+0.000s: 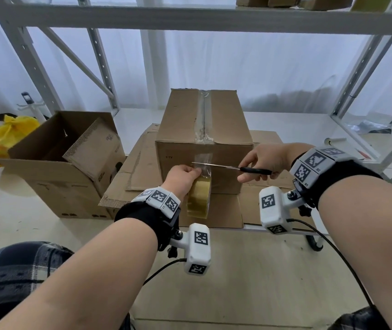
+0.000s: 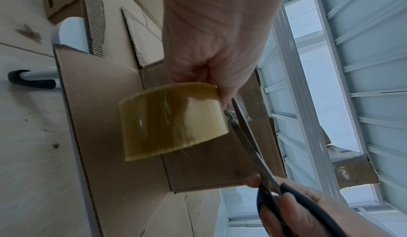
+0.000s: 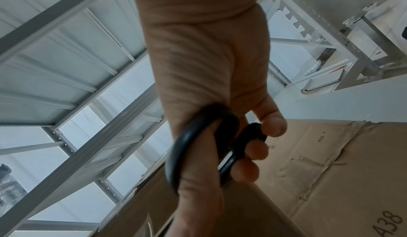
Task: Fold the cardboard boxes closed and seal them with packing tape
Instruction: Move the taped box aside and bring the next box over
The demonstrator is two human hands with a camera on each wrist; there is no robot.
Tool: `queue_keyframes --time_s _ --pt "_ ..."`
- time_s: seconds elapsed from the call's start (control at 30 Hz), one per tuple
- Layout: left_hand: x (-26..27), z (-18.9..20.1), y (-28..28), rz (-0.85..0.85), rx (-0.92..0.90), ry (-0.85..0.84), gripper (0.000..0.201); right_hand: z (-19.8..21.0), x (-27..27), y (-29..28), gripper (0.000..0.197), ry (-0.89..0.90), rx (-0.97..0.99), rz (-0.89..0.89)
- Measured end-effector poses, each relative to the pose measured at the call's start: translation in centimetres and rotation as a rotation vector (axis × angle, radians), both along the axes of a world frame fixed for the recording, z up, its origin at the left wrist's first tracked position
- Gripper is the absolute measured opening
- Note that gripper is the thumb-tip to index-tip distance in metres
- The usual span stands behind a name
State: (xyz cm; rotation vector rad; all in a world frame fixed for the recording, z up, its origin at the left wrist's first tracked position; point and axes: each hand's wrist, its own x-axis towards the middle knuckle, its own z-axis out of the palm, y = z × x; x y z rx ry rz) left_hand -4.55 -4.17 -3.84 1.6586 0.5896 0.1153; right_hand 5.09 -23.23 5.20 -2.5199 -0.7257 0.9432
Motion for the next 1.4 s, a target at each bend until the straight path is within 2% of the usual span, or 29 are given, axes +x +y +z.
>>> queue_keyframes --time_s 0.37,0.63,0.83,0.87,0.93,0.97,1.0,1.13,1.2,1.3,1.4 --pt "-0.3 -0.5 0.1 -0.010 0.092 0.042 0.024 0.3 -0.4 0.6 0.021 -0.088 -0.051 0.104" --pt "-1.3 -2.1 0.3 0.032 0.130 0.002 0.019 -1.9 -0.8 0.2 0.027 -0.005 -0.019 0.100" --pt "-1.0 -1.5 -1.8 -0.083 0.232 0.002 0.016 -2.4 -0.4 -2.8 0.029 0.038 -0.040 0.047" --pt "-0.9 -1.2 -2.4 -0.118 0.249 0.009 0.026 -2.6 -0.3 -3.6 0.029 0.033 -0.058 0.032" --pt "-0.6 -0.7 -3.7 -0.183 0.261 0.045 0.060 -3.0 -0.2 -5.4 0.028 0.010 -0.099 0.004" --pt "-0.4 -0.5 -4.3 -0.209 0.258 0.057 0.067 -3.3 -0.1 -6.4 0.028 0.002 -0.117 -0.016" --pt "-0.3 -0.3 -5.1 -0.237 0.255 0.055 0.067 -3.5 0.0 -7.6 0.028 -0.004 -0.128 -0.048" --pt "0.4 -0.3 -7.8 -0.386 0.239 0.034 0.053 -4.9 0.9 -12.1 0.035 -0.099 -0.128 -0.289" --pt "1.3 -0.2 -9.4 -0.464 0.245 0.005 0.058 -5.9 1.7 -14.5 0.040 -0.198 -0.123 -0.434" --pt "2.8 0.1 -11.8 -0.549 0.242 -0.028 0.067 -7.4 2.6 -17.3 0.041 -0.245 -0.111 -0.621" --pt "5.1 0.3 -14.4 -0.602 0.225 -0.050 0.068 -8.5 2.9 -19.1 0.045 -0.280 -0.243 -0.629"
